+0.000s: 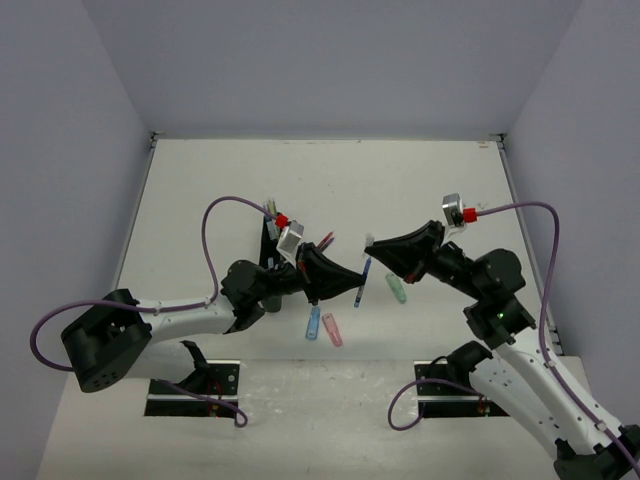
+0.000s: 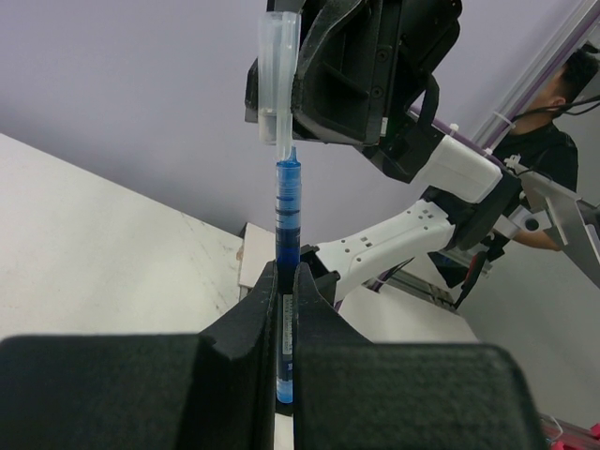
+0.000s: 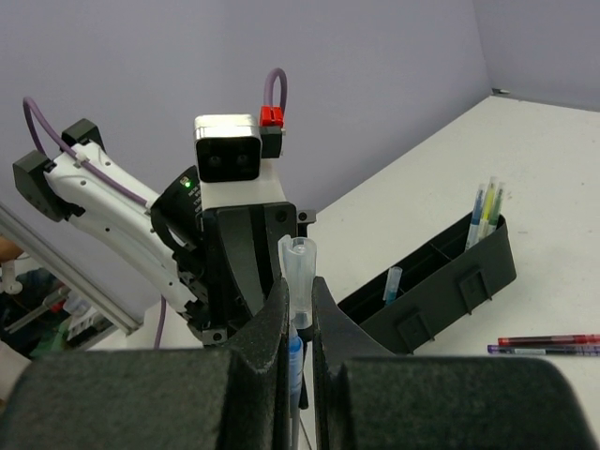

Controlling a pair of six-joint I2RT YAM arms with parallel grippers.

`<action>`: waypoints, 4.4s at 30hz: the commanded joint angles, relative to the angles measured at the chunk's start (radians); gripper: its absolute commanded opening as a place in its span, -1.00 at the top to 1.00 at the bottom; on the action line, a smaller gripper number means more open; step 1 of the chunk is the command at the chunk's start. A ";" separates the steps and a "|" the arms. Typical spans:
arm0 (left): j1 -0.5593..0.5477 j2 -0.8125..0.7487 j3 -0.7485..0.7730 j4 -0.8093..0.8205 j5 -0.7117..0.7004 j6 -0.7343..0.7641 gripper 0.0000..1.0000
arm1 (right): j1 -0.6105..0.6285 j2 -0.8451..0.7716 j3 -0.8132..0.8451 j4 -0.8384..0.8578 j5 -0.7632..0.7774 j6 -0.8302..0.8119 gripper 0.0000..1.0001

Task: Sort the stationery into containers
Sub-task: Close the pen cap on the pen.

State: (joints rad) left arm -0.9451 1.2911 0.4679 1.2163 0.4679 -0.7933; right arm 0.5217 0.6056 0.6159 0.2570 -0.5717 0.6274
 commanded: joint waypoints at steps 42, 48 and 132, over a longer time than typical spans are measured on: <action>-0.006 -0.013 0.054 0.040 0.005 0.011 1.00 | 0.003 -0.061 -0.015 -0.025 0.015 -0.017 1.00; -0.006 -0.012 0.052 0.049 -0.004 0.013 1.00 | 0.003 -0.048 -0.012 -0.025 0.007 -0.008 1.00; -0.010 0.040 0.194 -0.124 0.044 0.118 0.84 | 0.004 0.006 0.077 -0.021 -0.087 0.008 1.00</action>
State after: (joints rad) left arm -0.9541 1.3128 0.6267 1.0560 0.4844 -0.6834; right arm 0.5207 0.6090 0.6311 0.1799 -0.6403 0.6143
